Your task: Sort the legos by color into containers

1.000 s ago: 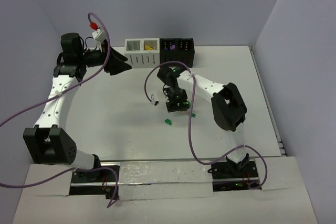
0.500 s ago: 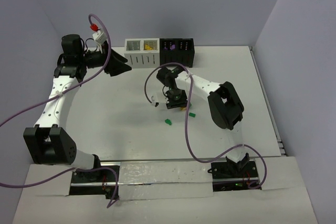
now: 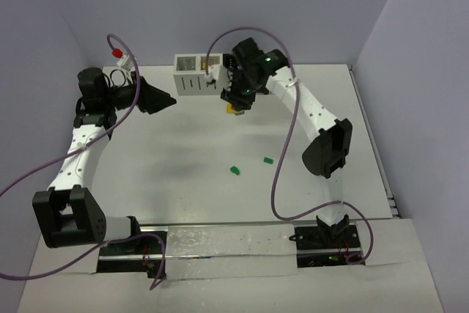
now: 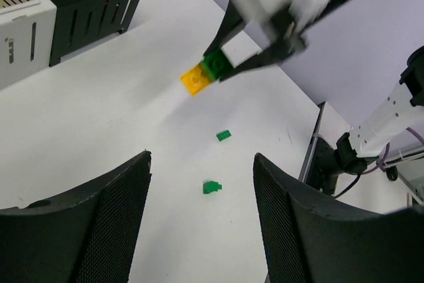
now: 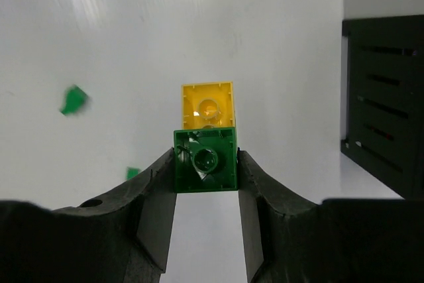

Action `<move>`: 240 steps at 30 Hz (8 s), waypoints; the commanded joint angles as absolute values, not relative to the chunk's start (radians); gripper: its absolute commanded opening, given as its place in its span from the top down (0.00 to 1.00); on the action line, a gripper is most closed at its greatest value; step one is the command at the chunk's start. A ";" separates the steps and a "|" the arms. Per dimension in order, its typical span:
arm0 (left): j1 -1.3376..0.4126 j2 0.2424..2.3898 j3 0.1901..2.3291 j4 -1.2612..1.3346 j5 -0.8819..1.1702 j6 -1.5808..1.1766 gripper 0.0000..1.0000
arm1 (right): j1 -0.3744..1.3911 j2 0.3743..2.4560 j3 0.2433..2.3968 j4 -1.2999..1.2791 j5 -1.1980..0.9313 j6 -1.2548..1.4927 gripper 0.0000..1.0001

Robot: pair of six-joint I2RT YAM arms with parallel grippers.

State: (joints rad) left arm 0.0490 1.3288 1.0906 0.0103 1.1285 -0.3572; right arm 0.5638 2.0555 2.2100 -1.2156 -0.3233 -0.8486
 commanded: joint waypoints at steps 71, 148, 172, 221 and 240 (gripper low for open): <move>-0.278 1.243 0.868 0.508 1.050 -0.777 1.00 | 0.361 1.666 1.339 0.642 -1.251 1.153 1.00; 0.288 1.074 0.924 0.241 0.877 -0.641 1.00 | 0.638 2.582 2.440 0.288 -0.004 0.028 0.94; 0.313 1.069 0.916 0.261 0.890 -0.653 1.00 | 0.634 2.719 2.521 0.542 0.005 -0.011 0.62; -0.087 1.172 1.118 -0.414 1.349 0.301 0.99 | 0.556 1.738 2.008 -0.722 -0.943 -0.131 0.00; -0.193 1.157 1.116 -0.452 1.336 0.294 0.97 | 0.694 1.684 1.823 -0.688 -0.952 -0.190 0.00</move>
